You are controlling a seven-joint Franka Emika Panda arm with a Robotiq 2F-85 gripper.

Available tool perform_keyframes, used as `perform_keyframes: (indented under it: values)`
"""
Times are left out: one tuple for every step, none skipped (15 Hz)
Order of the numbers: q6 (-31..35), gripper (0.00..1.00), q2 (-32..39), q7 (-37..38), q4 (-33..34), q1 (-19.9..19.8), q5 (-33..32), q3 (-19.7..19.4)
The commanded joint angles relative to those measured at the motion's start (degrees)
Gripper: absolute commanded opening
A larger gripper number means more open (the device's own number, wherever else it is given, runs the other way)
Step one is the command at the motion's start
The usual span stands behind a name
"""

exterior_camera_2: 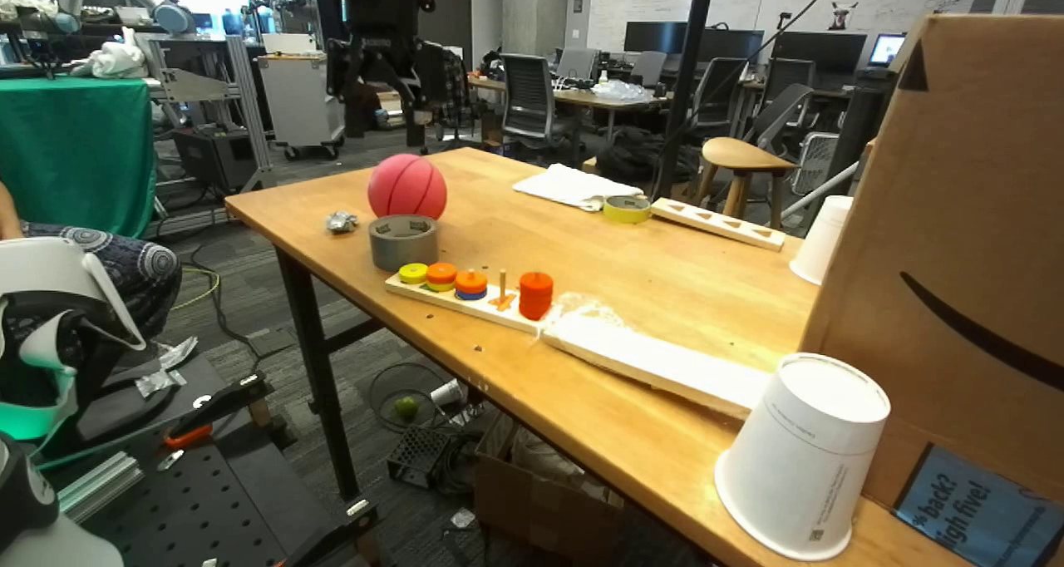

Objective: Push the ball to the right

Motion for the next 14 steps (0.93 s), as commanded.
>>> perform_keyframes:
  values:
    - [6.35,1.0,2.97,0.58,2.18,2.75,-0.41,2.51]
    - [8.32,1.0,4.04,-0.29,2.7,3.6,-0.28,3.15]
    - [9.78,1.0,5.21,-0.66,3.45,4.34,-0.23,3.79]
    - [11.04,1.0,6.48,-1.24,4.35,5.2,-0.1,4.4]
    - [11.09,1.0,8.11,-1.47,5.86,6.04,0.03,5.11]
    - [8.45,1.0,10.14,-0.1,8.45,6.77,0.44,6.05]
    - [6.73,1.0,11.63,2.16,10.36,7.14,-0.05,6.93]
    - [3.86,1.0,13.48,7.24,13.01,7.16,-2.59,8.34]
    - [0.7,1.0,15.11,10.61,15.56,7.4,-4.43,9.22]
    - [-1.82,1.0,16.8,14.18,18.03,7.82,-6.1,10.07]
    - [-3.71,1.0,18.29,15.92,20.18,8.38,-6.84,10.56]
    - [-5.87,1.0,20.2,17.42,22.68,9.01,-7.09,10.97]
    - [-7.8,1.0,21.57,19.18,24.77,9.56,-7.3,11.15]
    - [-9.08,1.0,23.22,22.15,26.72,10.16,-7.62,11.23]
